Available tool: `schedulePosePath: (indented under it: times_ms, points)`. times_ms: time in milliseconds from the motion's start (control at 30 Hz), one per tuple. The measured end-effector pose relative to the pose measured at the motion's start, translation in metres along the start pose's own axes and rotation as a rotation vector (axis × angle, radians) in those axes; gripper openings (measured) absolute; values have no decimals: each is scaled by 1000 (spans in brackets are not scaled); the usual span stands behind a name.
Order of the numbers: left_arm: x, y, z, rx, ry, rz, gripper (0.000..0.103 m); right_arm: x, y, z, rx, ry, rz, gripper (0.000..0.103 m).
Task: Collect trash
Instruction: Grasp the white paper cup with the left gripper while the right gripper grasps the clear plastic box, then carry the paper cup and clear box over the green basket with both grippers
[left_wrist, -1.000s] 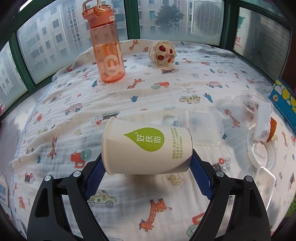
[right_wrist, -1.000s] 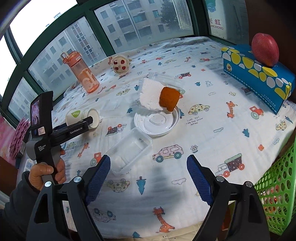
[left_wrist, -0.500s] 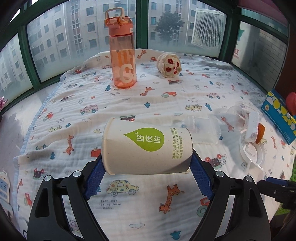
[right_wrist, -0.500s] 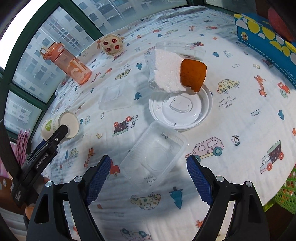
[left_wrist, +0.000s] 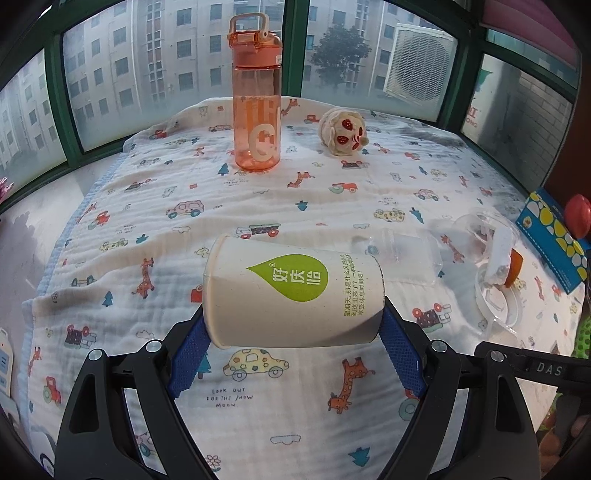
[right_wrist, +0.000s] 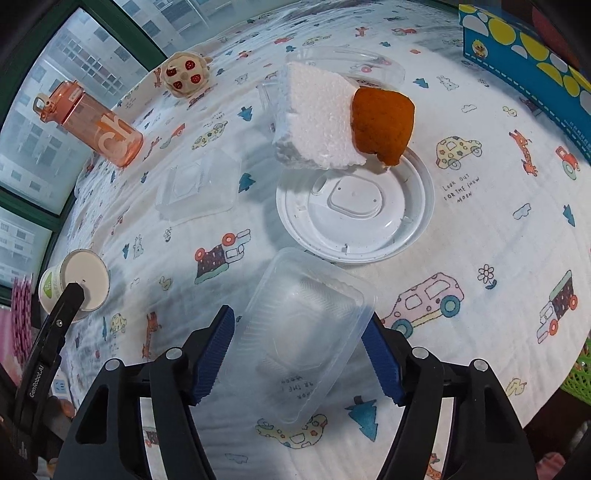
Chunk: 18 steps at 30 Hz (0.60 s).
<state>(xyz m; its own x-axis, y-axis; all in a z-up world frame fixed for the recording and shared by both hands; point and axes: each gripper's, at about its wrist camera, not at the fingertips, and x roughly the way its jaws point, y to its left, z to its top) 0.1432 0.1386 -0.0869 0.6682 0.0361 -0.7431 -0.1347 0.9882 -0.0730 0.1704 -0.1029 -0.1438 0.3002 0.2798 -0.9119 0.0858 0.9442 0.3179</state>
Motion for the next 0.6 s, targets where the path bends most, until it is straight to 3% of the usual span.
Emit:
schedulePosePath:
  times_ms: [267,600]
  points:
    - [-5,-10,-3,2,4,-13,83,-19,-2,-10,-43,-45,52,58]
    - [-26,-29,-1,14,-24,-47,83,-66,-15,-25,-115,-189,89,57]
